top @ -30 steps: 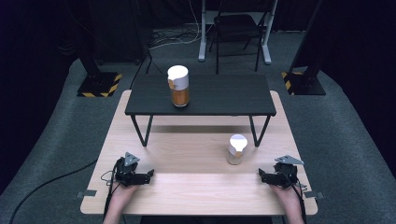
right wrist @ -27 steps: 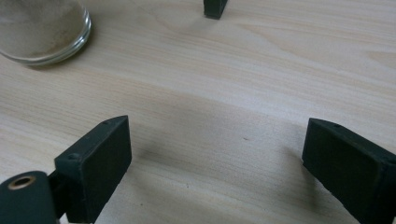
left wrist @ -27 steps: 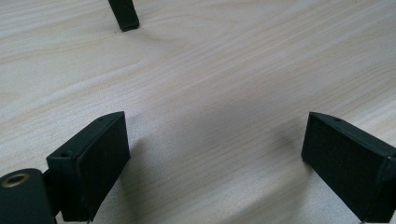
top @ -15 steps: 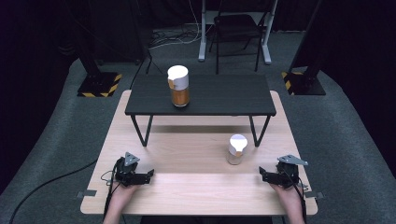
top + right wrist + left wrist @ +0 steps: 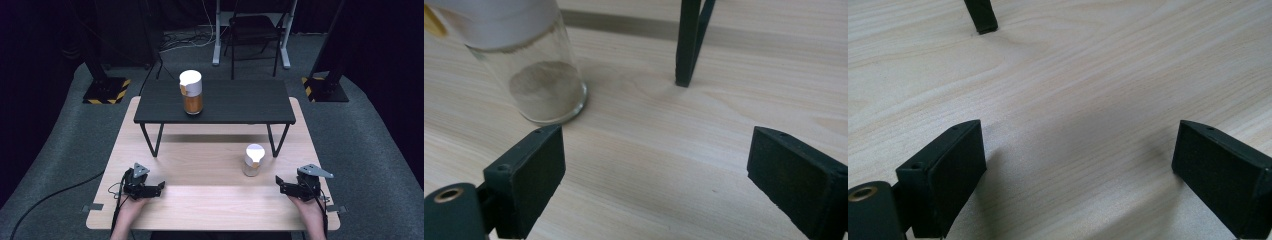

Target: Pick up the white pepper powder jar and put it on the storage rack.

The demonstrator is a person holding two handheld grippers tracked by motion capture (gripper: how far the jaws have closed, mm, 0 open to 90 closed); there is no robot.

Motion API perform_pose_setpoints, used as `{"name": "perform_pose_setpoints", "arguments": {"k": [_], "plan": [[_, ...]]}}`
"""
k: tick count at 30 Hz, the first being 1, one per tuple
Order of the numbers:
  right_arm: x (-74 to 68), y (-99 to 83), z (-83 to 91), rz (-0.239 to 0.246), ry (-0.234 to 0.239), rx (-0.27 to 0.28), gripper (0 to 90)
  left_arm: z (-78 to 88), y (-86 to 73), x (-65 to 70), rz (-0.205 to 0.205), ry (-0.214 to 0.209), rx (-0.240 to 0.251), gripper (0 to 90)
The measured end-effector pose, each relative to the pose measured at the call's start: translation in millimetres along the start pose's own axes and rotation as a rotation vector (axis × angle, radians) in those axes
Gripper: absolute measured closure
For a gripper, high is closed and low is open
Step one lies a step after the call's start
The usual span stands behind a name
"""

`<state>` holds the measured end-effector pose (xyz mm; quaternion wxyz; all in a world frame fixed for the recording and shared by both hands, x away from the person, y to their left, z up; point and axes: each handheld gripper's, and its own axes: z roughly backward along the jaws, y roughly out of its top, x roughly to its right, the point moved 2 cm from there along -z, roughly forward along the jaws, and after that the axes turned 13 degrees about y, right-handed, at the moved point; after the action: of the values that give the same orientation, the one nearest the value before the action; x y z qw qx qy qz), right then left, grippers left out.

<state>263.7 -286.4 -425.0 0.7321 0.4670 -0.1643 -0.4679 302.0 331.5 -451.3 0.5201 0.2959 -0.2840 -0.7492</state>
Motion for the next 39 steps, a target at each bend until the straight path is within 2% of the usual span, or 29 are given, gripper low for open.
{"name": "perform_pose_setpoints", "arguments": {"k": [20, 39], "plan": [[-17.9, 11.3, 7.2, 0.039, 0.079, 0.041, 7.4, -0.1, 0.1, 0.0, -0.001, 0.000, 0.000, 6.5], [-34.1, 19.5, -1.8, 0.064, 0.131, 0.048, 7.1, -0.1, 0.1, 0.0, -0.001, 0.000, 0.000, 6.5]]}}
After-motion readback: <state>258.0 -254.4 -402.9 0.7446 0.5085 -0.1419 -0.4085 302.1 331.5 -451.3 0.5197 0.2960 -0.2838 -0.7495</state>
